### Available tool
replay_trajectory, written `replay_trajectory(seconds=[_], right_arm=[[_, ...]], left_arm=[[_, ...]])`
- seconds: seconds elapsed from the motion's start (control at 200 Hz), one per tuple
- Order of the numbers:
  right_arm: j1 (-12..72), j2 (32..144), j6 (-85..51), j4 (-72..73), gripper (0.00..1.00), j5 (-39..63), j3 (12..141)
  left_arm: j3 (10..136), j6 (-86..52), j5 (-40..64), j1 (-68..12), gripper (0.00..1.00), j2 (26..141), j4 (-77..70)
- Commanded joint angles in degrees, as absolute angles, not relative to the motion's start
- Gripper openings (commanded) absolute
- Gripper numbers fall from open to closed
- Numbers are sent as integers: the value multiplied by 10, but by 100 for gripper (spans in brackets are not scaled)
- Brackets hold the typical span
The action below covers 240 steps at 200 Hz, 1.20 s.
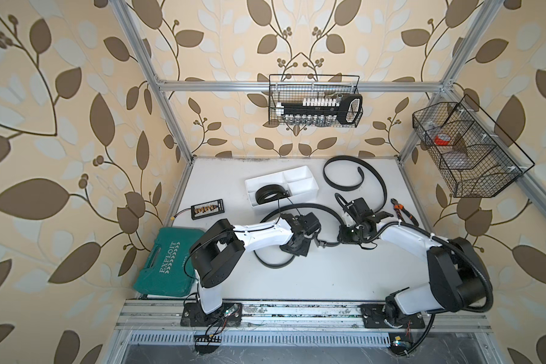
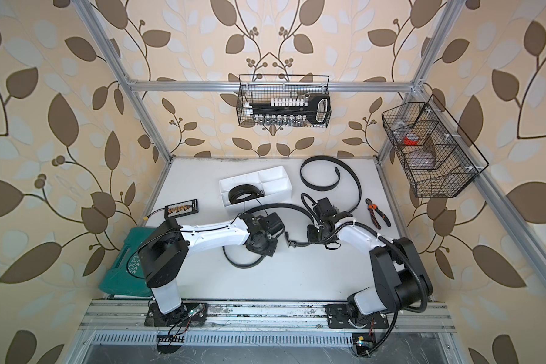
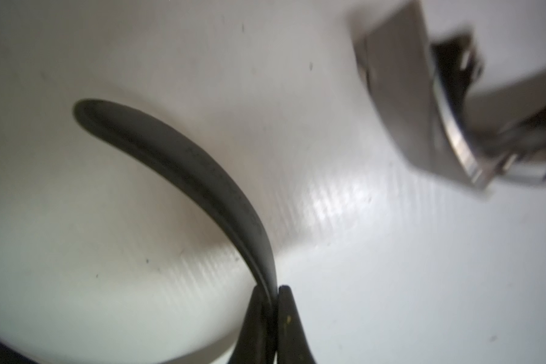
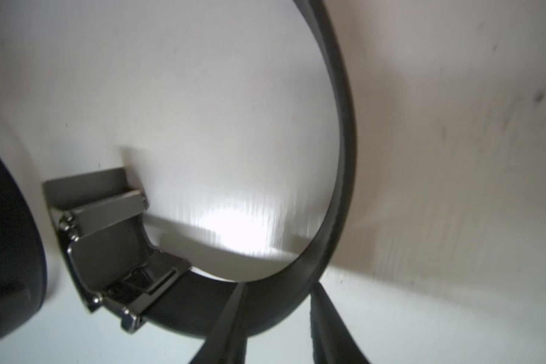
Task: Place the belts into the storage roll
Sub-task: Roll the belt at the center of the board.
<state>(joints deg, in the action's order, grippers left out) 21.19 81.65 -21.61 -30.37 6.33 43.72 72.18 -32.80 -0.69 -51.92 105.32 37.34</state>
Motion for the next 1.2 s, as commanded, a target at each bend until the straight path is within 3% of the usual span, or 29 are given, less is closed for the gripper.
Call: replay_trajectory(seconds=[0.0, 0.155, 0.265, 0.315, 0.475, 0.515, 0.56, 0.62, 0.65, 0.75, 0.87, 1.015, 1.195], right_arm=[[269, 780, -258, -339, 27, 62, 418], [338, 747, -318, -344, 23, 57, 402], [342, 735, -329, -332, 27, 55, 382], [340, 736, -331, -333, 42, 43, 381], [302, 697, -355, -292, 79, 63, 362], [294, 685, -358, -287, 89, 63, 361], [289, 668, -361, -287, 98, 59, 360], [280, 647, -360, -287, 99, 59, 359], [275, 638, -358, -287, 99, 61, 359], [251, 621, -346, -282, 99, 88, 358], [225, 607, -335, -284, 99, 108, 356], [180, 593, -320, -280, 99, 139, 355], [123, 589, -304, -278, 99, 190, 351]], left_arm=[[768, -376, 53, -498, 0, 1080, 340], [833, -433, 74, -494, 0, 1125, 335], [838, -466, 104, -494, 0, 1135, 303], [833, -483, 125, -494, 1, 1135, 285], [739, -554, 174, -494, 18, 1082, 165], [710, -562, 174, -493, 28, 1058, 140], [681, -564, 168, -493, 52, 1027, 120], [649, -554, 152, -494, 87, 980, 112], [634, -545, 141, -494, 98, 955, 110], [578, -495, 89, -493, 99, 863, 104], [564, -303, 45, -493, 99, 803, 110], [618, 83, 65, -494, 99, 845, 172], [677, 448, -6, -491, 94, 948, 217]])
